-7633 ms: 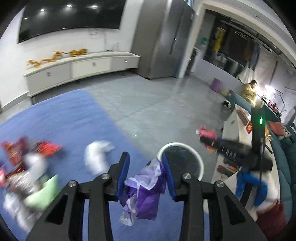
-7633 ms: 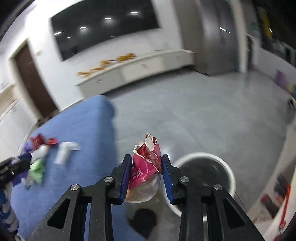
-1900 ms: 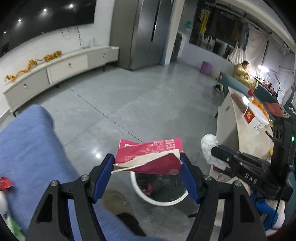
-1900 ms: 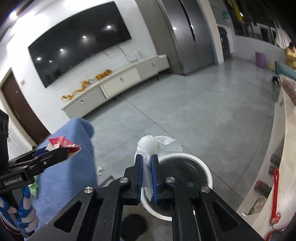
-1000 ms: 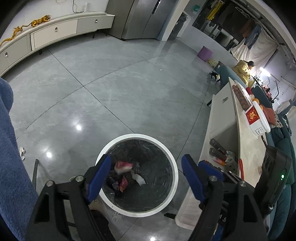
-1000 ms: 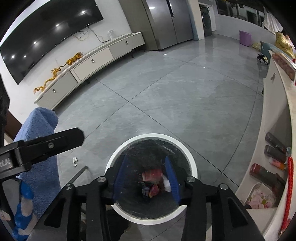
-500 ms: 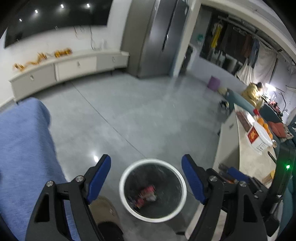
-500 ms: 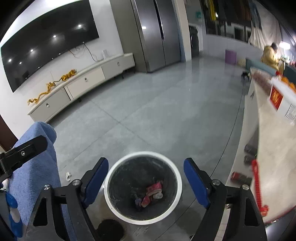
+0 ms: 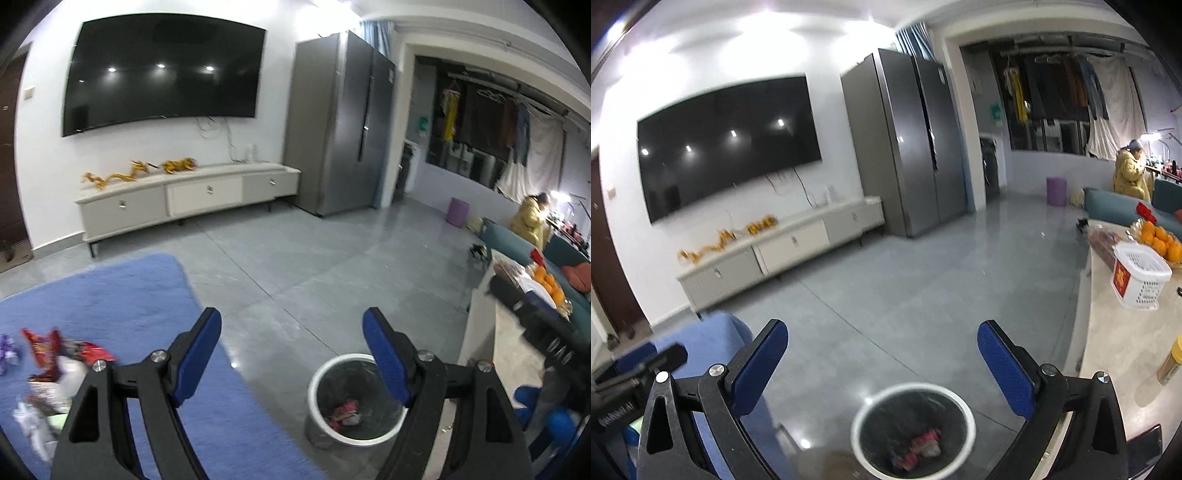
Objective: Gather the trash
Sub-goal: 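Move both tools back from the bin to the trash on the rug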
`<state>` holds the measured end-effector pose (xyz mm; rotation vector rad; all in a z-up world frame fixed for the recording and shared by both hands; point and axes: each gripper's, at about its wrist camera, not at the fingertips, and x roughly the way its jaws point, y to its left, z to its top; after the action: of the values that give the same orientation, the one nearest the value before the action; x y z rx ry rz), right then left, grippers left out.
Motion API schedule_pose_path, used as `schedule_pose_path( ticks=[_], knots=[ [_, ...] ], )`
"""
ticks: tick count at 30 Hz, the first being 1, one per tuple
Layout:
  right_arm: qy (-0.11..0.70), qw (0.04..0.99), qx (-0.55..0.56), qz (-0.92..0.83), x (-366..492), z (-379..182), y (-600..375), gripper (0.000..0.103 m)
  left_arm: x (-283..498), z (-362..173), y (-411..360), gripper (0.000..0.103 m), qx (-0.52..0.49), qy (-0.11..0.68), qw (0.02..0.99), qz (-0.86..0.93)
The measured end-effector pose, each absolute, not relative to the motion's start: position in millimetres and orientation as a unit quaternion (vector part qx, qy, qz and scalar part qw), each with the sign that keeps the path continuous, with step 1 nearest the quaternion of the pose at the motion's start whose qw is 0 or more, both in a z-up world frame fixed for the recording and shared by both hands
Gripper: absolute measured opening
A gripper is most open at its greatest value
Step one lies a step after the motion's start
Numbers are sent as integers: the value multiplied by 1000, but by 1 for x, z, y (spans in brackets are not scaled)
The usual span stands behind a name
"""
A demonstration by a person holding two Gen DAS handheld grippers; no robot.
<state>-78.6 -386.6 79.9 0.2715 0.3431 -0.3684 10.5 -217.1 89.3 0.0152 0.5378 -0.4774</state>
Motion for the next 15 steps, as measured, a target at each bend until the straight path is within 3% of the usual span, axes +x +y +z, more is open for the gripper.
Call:
schedule_pose_path(
  ticks=[15],
  knots=[
    [151,980,106,-78,-76,127,-302,103,-22,107,-45,83,-31,232,967,-100]
  ],
)
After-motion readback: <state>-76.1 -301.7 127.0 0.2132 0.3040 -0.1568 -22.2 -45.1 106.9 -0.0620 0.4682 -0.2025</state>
